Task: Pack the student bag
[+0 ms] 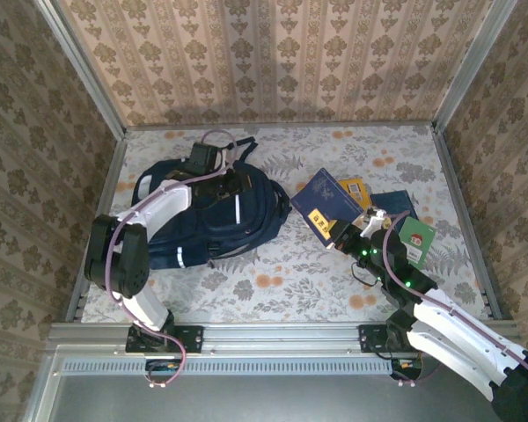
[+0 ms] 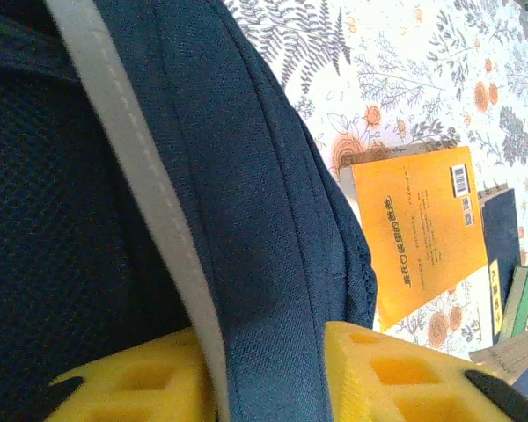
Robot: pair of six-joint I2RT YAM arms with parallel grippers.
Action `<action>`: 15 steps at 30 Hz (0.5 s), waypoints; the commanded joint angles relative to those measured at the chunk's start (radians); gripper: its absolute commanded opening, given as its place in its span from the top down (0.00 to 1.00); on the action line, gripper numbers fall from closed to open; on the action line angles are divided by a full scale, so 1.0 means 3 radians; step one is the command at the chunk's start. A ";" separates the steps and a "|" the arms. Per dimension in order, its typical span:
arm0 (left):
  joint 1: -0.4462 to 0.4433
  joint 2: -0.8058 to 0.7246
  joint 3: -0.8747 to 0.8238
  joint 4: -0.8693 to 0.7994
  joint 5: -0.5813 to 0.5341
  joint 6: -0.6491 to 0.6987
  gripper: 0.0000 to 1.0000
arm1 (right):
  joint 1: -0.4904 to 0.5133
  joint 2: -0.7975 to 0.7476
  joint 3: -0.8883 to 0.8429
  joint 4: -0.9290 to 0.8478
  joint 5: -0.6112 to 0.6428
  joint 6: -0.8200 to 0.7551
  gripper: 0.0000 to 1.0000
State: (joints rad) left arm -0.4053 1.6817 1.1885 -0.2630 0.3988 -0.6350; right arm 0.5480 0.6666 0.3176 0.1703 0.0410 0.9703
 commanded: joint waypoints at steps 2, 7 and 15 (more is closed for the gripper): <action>-0.0052 0.0162 0.0171 -0.0202 0.0033 0.0093 0.80 | -0.0032 -0.0049 0.0077 -0.0028 -0.0086 -0.0101 1.00; -0.0127 0.0165 0.0368 -0.0526 0.0095 0.0233 1.00 | -0.0042 -0.0059 0.0251 -0.0396 -0.0049 -0.0240 1.00; -0.0311 -0.0412 0.0663 -0.1141 0.0242 0.0712 1.00 | -0.0066 -0.0080 0.0623 -0.1060 0.0041 -0.0629 1.00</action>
State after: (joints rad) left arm -0.4789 1.6665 1.3308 -0.5285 0.3943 -0.5018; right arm 0.5358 0.6662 0.4370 -0.0826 0.0326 0.8577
